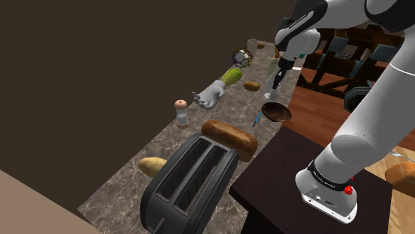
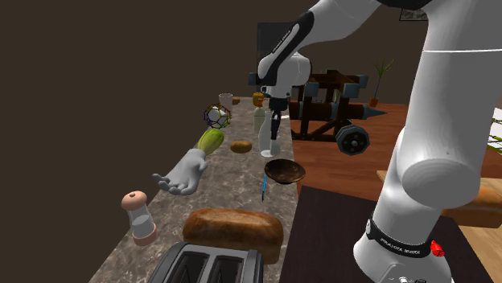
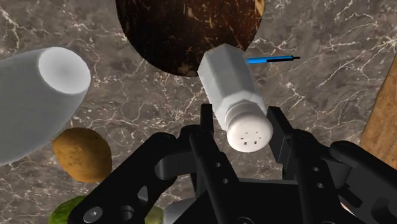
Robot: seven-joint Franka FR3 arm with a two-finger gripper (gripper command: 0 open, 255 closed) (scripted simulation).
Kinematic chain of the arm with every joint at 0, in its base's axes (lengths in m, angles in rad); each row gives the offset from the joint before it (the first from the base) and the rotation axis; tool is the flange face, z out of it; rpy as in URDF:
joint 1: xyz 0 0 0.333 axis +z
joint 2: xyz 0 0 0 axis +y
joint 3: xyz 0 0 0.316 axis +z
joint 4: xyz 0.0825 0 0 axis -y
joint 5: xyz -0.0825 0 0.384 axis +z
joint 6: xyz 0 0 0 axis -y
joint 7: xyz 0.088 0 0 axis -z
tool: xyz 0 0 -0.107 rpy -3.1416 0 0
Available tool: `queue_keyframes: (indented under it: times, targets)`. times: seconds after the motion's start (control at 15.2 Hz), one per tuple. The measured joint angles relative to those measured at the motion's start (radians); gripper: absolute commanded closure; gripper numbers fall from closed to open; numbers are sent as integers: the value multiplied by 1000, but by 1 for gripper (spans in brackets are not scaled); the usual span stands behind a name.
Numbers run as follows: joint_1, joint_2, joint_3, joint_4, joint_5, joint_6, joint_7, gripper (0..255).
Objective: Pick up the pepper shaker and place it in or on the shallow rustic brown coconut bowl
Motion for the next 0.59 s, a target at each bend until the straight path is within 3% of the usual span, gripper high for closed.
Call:
queue_keyframes:
  times: [0.26, 0.59]
  targets:
    - [-48, -22, -46, -2, -20, -25, -77, 255]
    - [-60, 14, -50, -29, 14, 25, -125, 255]
